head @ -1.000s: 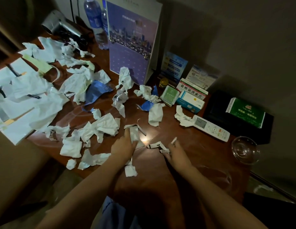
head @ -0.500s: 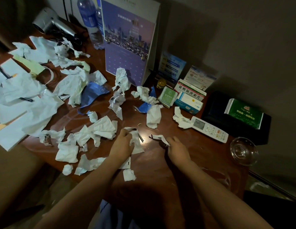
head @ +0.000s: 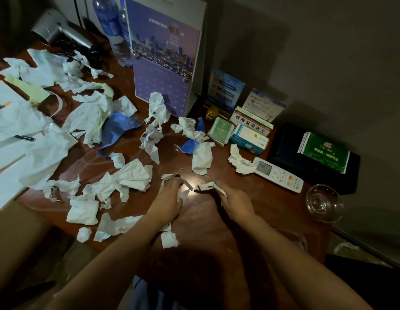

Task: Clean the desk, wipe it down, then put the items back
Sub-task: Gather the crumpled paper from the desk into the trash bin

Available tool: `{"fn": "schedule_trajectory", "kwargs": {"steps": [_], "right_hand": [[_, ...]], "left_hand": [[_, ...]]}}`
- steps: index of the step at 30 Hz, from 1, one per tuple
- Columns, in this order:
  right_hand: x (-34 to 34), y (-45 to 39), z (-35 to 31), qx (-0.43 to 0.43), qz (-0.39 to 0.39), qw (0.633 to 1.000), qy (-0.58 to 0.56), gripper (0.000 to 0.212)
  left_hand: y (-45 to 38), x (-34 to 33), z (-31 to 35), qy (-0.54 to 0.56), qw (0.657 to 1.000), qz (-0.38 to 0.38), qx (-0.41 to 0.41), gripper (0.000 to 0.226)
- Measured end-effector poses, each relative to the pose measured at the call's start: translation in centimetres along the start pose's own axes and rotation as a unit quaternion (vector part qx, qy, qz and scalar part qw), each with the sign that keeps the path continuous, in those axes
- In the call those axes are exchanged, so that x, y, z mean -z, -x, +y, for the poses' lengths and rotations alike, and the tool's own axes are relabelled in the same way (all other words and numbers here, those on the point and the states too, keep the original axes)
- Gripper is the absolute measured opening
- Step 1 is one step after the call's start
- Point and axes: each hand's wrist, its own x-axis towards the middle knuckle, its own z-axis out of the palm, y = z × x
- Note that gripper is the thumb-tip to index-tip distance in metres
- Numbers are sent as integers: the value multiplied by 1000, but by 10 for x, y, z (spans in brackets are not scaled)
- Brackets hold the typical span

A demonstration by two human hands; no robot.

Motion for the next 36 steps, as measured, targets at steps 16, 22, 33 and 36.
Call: {"fn": "schedule_trajectory", "kwargs": {"steps": [16,22,33,36], "right_hand": [[5,-1,0,75,-136,985,79,66],[3,3,-14,40,-87,995,-33,46],[4,-11,9,-27,14,997,-78,27],[10,-13,16,-54,57,991,-105,20]], "left_hand": [[-32,17,23,-59,993,87,58,30],[-34,8,22,-72,994,-7,84,42],[-46,-3,22,-60,997,-16,55,26],[-48,-2,25,-34,999,13,20,17]]}}
